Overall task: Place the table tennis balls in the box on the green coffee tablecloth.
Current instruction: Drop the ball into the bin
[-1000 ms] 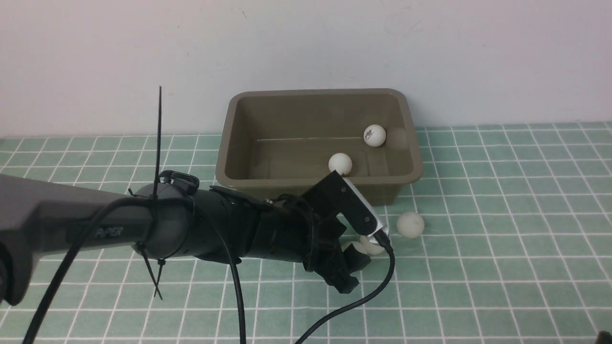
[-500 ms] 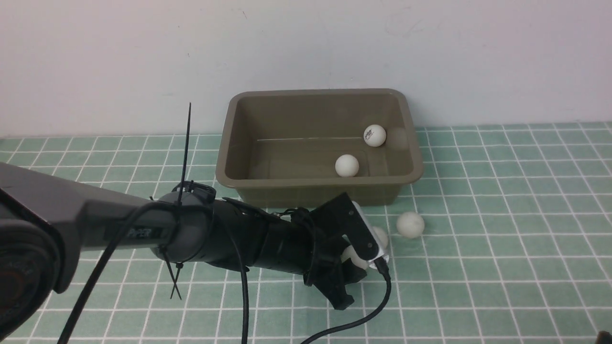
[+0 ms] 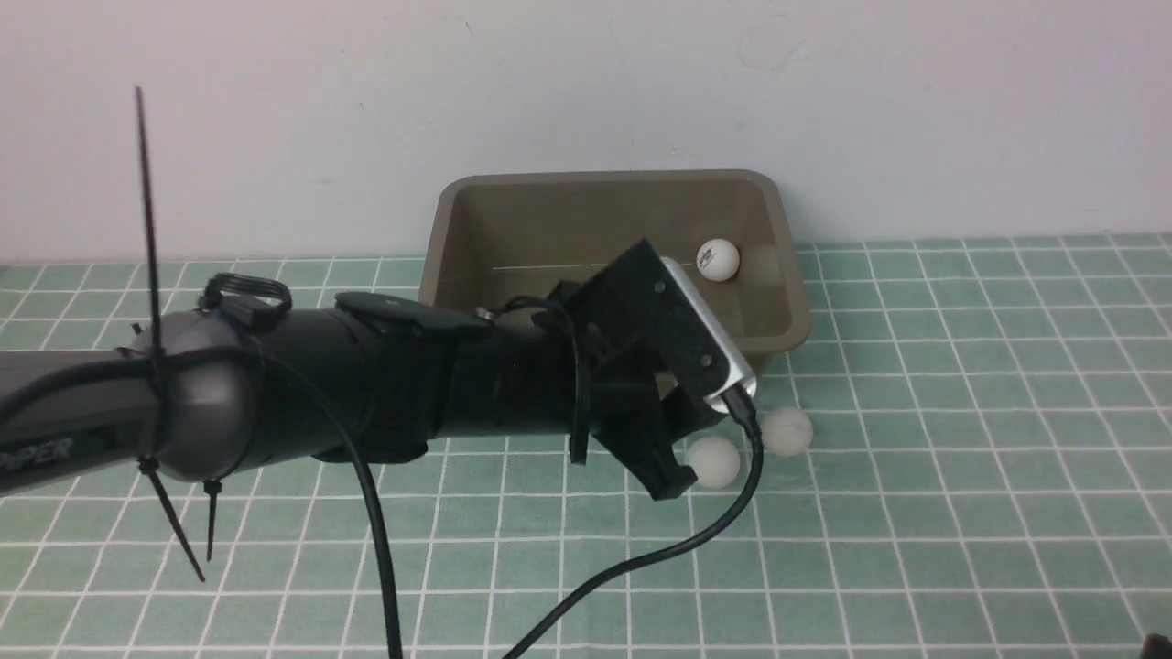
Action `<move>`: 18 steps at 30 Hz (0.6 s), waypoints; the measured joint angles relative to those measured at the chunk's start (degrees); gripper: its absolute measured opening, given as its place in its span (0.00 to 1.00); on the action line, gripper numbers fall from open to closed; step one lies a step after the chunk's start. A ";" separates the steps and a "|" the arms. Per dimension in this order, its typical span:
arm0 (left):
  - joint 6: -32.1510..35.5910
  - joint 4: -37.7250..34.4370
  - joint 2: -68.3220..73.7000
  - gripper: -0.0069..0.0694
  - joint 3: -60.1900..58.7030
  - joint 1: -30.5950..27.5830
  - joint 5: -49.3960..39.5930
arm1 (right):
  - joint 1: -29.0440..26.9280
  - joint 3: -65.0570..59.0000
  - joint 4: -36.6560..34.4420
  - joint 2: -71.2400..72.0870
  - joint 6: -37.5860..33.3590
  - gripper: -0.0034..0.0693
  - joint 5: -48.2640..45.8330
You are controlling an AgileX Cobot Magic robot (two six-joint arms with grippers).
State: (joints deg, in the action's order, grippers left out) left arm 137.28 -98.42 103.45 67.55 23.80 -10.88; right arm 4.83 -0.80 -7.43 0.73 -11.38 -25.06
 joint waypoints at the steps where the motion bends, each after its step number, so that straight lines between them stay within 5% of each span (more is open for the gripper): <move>1: 0.66 0.00 1.34 0.55 1.52 -1.42 -0.30 | 0.00 0.00 0.00 0.00 0.00 0.68 0.00; 7: -2.92 0.00 8.59 0.58 8.26 -8.51 -4.12 | 0.00 0.00 0.00 0.00 -0.15 0.68 0.00; 18: -18.90 0.18 7.78 0.90 9.75 -9.47 -3.86 | 0.00 0.00 0.00 0.00 -0.17 0.68 0.00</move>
State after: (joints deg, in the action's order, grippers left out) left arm 118.39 -98.24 111.23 77.31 14.33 -14.74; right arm 4.83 -0.80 -7.43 0.73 -11.55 -25.06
